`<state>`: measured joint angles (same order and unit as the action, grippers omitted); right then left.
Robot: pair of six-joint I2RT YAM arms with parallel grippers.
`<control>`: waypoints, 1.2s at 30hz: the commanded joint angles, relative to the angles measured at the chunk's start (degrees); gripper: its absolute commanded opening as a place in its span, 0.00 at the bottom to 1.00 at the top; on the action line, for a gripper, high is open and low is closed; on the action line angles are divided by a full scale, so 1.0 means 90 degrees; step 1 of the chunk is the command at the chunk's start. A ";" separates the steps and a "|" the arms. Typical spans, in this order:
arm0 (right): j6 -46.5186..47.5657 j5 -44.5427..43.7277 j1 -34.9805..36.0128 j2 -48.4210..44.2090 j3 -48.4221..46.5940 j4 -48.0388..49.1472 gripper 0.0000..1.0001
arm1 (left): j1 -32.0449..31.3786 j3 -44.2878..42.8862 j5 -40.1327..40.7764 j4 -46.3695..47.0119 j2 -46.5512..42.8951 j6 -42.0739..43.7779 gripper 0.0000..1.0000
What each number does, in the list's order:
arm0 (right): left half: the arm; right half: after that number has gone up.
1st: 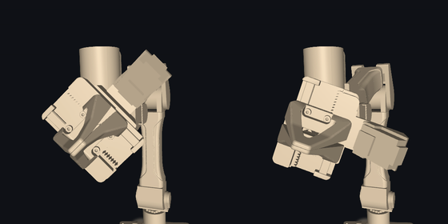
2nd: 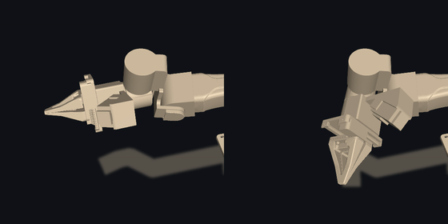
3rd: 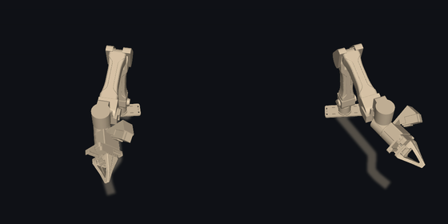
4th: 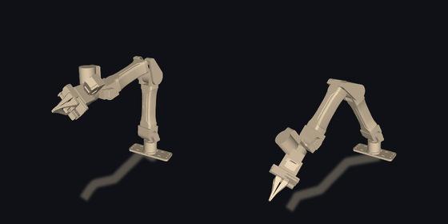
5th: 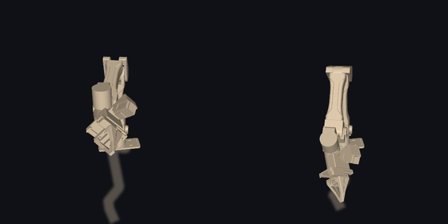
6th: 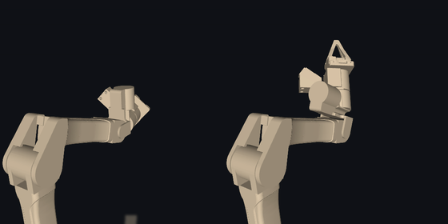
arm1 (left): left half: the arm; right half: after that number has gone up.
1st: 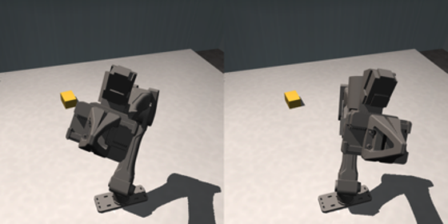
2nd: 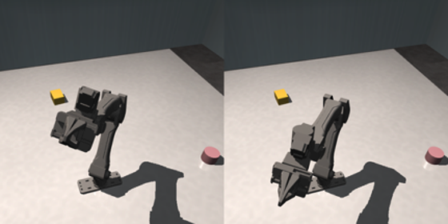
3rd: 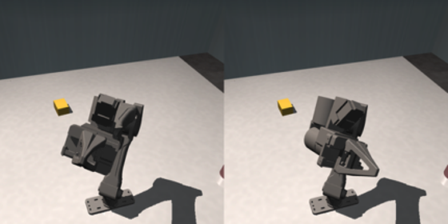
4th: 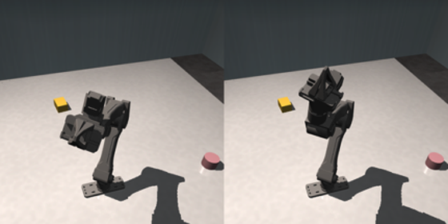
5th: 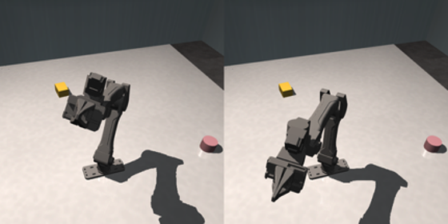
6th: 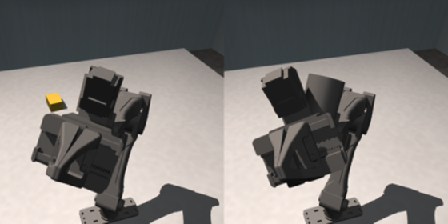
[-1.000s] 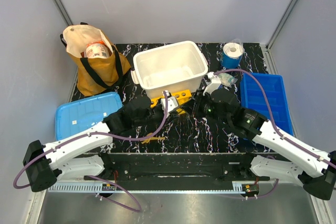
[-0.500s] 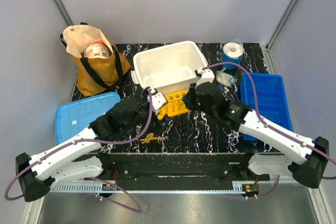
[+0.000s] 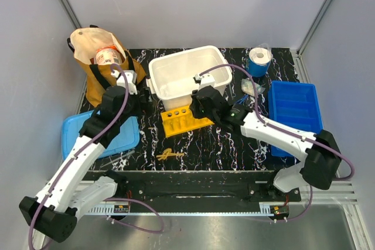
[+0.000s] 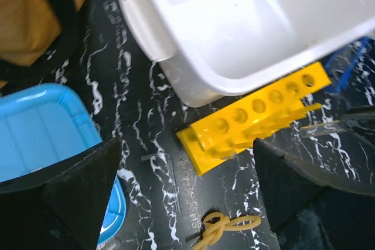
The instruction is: Organize the chemistry lab equipment
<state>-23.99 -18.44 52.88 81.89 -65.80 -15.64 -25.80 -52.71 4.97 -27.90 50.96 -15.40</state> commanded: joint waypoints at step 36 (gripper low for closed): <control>0.1728 0.0007 0.0677 0.1350 -0.0228 0.1620 0.14 | 0.1353 0.1023 0.0776 -0.0279 -0.0398 -0.1512 0.99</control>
<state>-9.17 -16.93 58.43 92.99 -66.00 -4.05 -13.87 -43.46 10.81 -32.08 48.07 -29.21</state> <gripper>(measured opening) 0.207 0.988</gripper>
